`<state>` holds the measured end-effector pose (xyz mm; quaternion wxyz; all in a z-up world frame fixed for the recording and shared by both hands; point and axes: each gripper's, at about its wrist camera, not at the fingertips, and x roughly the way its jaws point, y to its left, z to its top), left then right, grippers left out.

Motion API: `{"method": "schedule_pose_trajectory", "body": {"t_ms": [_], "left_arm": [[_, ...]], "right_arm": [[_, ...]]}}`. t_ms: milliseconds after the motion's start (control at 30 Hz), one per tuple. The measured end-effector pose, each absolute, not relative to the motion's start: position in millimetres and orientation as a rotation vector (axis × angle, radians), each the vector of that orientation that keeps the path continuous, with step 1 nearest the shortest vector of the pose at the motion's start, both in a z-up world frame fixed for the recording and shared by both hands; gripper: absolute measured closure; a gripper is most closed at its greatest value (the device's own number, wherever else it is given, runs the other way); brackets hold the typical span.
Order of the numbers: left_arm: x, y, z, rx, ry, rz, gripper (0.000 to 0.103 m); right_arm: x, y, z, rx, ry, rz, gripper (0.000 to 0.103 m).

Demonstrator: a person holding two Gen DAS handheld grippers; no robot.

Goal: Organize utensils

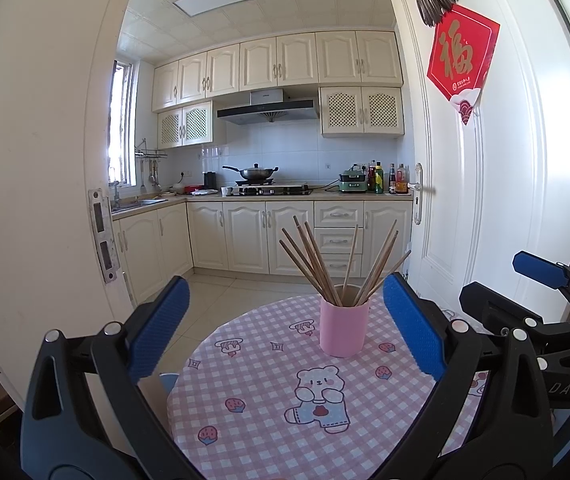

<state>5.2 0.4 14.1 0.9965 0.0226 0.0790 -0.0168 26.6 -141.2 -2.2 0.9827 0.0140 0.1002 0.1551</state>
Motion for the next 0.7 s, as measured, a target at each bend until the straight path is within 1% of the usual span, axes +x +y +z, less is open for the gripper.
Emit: {"method": "schedule_pose_trajectory", "body": {"t_ms": [700], "left_arm": [[12.6,3.1,7.4,0.037,0.192,-0.04,0.008]], "right_arm": [[32.3,-135.1,-9.3,0.042,0.226,0.313,0.008]]}}
